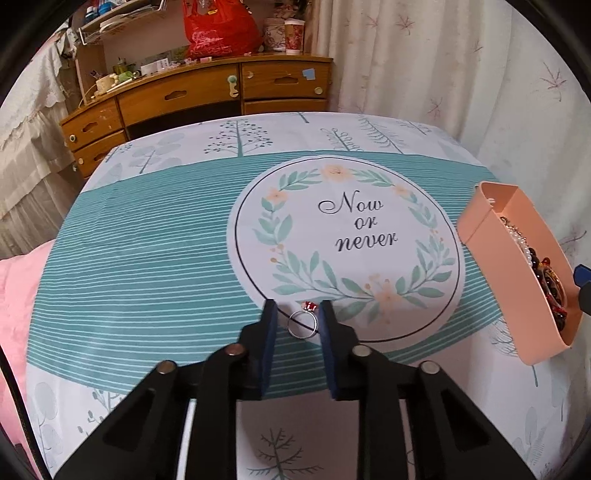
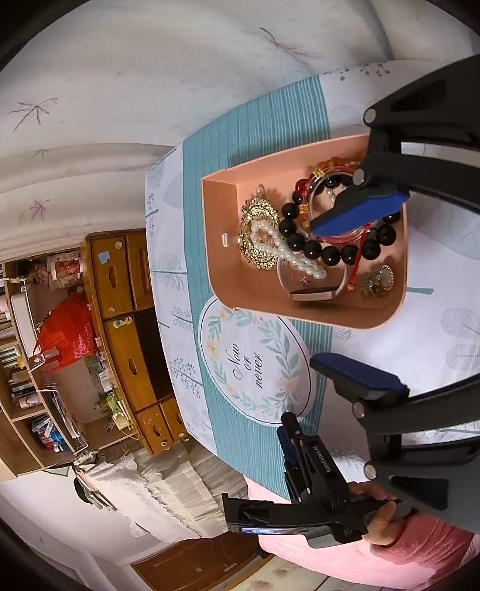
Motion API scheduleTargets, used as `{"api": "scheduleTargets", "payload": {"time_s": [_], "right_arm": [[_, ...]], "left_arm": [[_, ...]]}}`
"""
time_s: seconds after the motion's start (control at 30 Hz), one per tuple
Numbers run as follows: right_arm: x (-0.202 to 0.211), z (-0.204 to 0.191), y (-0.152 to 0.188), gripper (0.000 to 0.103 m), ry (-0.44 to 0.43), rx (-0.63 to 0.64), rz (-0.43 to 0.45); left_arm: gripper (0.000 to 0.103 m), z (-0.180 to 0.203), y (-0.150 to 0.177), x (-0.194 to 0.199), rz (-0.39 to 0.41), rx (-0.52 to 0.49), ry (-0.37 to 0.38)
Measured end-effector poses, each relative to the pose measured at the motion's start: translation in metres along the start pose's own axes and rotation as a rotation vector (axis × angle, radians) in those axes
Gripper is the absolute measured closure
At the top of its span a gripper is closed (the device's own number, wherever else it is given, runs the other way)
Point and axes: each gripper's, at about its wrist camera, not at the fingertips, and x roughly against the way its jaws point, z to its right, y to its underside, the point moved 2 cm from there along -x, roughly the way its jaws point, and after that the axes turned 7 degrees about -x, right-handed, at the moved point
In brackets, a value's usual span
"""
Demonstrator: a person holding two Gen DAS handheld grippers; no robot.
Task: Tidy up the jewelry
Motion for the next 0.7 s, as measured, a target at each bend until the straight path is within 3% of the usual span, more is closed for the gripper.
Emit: {"api": "scheduleTargets", "payload": {"time_s": [0.33, 0.7], "right_arm": [[0.006, 0.007, 0.0, 0.037, -0.003, -0.017, 0.018], [0.024, 0.028, 0.005, 0.037, 0.006, -0.063, 0.068]], "left_arm": [[0.089, 0.011, -0.004, 0.006, -0.015, -0.024, 0.033], [0.089, 0.053, -0.039, 0.058, 0.079, -0.12, 0.11]]}}
